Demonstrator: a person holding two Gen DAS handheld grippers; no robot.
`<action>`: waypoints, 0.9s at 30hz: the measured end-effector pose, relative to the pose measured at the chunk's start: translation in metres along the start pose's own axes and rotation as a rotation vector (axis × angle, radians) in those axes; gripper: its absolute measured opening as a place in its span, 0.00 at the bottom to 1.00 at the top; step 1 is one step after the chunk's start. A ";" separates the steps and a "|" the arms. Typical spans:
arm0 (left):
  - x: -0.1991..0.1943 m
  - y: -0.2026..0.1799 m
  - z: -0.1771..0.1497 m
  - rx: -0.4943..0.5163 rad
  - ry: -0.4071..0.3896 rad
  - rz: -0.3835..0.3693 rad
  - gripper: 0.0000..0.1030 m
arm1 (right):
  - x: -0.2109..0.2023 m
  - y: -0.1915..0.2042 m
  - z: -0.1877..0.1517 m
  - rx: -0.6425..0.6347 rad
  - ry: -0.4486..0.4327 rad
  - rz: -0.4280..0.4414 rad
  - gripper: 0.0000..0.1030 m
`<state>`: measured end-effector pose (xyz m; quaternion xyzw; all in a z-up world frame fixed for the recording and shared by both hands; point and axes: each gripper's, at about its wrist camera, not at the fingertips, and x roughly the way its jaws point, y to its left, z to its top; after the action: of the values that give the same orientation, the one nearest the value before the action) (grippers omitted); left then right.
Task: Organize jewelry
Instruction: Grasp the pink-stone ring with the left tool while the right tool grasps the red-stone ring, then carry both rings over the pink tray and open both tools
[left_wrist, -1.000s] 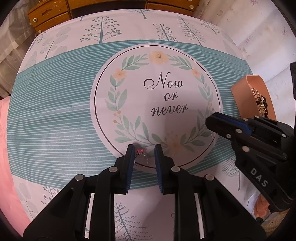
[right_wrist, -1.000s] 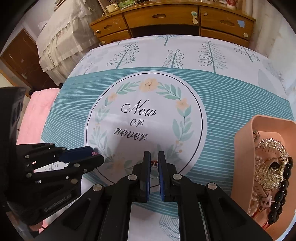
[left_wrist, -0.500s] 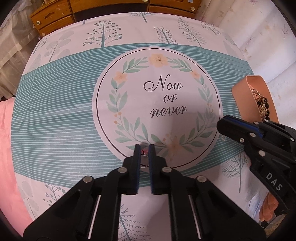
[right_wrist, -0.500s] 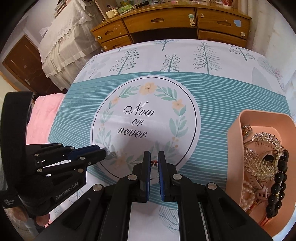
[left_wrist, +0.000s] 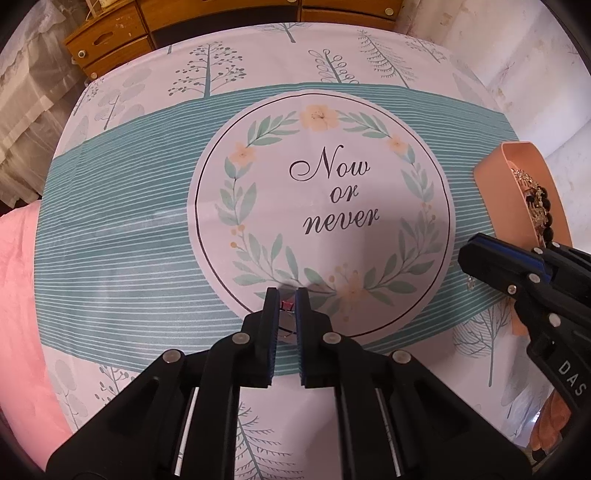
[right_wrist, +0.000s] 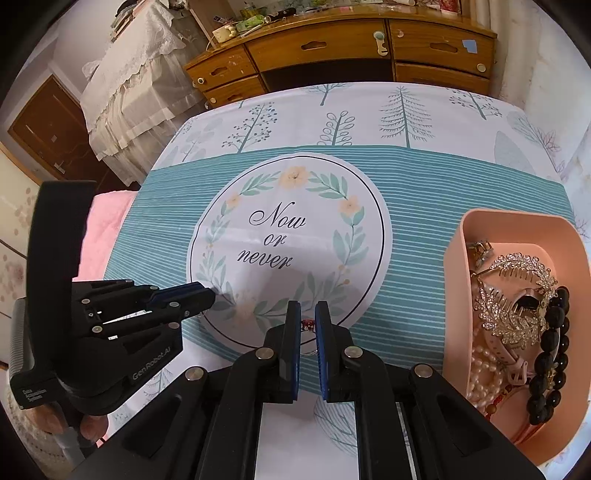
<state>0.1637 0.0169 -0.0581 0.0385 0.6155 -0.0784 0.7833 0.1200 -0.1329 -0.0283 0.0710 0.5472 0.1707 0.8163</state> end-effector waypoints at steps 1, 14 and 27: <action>0.000 0.000 0.000 0.001 0.001 0.001 0.05 | 0.000 0.000 0.000 0.000 -0.001 0.001 0.08; -0.007 -0.001 -0.002 -0.004 -0.015 -0.017 0.05 | -0.008 0.000 -0.002 0.002 -0.010 0.021 0.08; -0.080 -0.055 -0.003 0.076 -0.123 -0.091 0.05 | -0.083 -0.010 -0.016 0.001 -0.122 0.042 0.08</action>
<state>0.1326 -0.0301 0.0210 0.0351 0.5637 -0.1394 0.8133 0.0792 -0.1730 0.0350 0.0931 0.4951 0.1830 0.8443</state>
